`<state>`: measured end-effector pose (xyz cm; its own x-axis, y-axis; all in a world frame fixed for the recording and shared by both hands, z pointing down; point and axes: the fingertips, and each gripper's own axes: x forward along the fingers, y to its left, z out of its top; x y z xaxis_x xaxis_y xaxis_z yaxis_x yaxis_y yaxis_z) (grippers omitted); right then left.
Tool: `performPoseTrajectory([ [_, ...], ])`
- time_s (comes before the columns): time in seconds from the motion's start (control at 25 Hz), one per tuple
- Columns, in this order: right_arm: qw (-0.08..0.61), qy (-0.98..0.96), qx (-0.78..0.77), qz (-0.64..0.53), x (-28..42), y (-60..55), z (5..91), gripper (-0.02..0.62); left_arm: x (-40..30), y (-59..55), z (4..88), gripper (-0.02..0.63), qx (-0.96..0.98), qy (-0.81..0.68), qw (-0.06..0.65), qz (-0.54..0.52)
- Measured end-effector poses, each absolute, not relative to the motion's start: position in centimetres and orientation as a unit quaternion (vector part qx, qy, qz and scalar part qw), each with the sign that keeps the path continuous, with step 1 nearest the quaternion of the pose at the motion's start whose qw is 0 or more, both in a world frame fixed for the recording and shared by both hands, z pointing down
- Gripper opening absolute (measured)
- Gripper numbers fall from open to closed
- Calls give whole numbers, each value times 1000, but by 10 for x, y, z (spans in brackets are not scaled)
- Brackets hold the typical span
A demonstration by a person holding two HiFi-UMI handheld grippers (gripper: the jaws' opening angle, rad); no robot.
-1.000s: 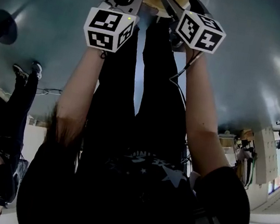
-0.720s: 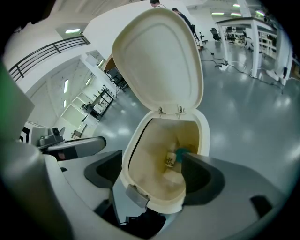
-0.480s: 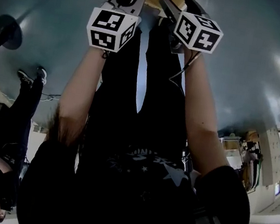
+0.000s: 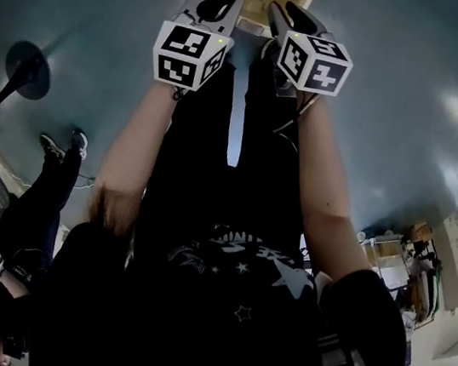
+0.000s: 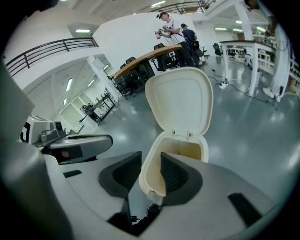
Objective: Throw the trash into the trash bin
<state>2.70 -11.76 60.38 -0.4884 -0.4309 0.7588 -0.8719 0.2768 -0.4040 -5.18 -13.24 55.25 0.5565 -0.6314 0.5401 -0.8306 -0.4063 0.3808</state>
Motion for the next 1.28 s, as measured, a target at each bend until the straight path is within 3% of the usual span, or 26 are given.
performPoseTrajectory([
  [0.16,259,-765,439,392,21,-122,573,132,-52,-134,528,11,835,-434,300,154],
  [0.68,200,-773,462,385,15,-120,484,15,-59,-121,444,11,855,-418,283,123],
  [1.28,176,-777,460,393,19,-87,420,6,-70,-104,379,11,866,-414,270,80],
])
